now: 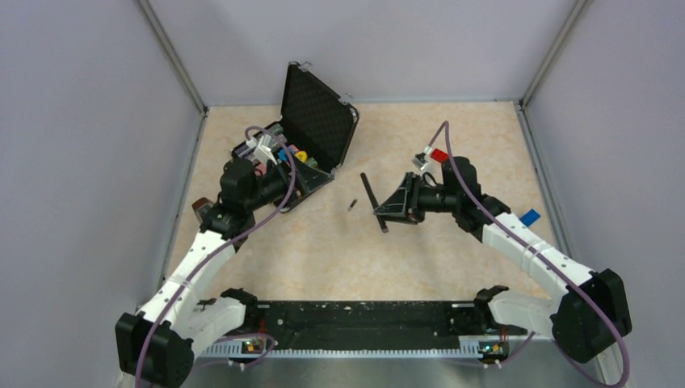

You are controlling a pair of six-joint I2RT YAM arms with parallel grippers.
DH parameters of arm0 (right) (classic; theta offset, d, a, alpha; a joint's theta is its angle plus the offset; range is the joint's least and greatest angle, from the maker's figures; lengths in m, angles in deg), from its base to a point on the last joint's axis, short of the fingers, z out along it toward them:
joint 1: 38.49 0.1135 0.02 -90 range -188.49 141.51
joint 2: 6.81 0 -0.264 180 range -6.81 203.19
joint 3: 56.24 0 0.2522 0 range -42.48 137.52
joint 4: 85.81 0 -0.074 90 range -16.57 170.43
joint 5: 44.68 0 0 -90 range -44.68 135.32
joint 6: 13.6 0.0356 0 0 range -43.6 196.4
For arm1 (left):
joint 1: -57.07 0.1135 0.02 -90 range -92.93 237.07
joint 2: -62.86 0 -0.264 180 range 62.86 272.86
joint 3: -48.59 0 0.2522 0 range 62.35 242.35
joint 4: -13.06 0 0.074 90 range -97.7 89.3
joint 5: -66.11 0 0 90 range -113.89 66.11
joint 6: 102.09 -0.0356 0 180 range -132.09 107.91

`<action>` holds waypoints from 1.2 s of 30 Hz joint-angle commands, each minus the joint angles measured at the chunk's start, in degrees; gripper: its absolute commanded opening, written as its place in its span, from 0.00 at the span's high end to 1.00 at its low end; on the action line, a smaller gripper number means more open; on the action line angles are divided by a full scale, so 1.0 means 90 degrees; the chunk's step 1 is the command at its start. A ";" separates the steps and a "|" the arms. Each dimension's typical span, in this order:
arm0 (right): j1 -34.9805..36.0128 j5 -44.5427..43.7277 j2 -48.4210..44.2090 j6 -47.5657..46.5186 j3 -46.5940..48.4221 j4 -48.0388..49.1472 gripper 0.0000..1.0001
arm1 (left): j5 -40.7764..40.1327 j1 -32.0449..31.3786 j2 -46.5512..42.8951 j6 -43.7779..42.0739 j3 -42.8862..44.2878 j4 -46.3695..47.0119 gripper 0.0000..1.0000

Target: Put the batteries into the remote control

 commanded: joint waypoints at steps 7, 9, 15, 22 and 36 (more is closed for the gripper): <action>0.1006 0.0336 0.0137 0.1987 0.0296 0.3165 0.64 | -0.0010 -0.0358 0.0085 0.0503 0.0280 0.1117 0.08; 0.1066 0.0312 0.0186 0.2094 0.0336 0.3310 0.64 | 0.0036 -0.0407 -0.0010 0.0658 0.0160 0.1545 0.08; 0.1222 0.0272 0.0301 0.2424 0.0311 0.3744 0.64 | -0.0187 -0.0569 -0.0379 0.0763 -0.0195 0.2332 0.06; 0.1399 0.0214 0.0396 0.2590 0.0327 0.4011 0.64 | -0.0237 -0.0770 -0.0122 0.0927 -0.0240 0.2374 0.06; 0.1518 0.0082 0.0541 0.2486 0.0268 0.4006 0.64 | -0.0426 -0.1491 0.0321 0.0601 -0.0014 0.2354 0.41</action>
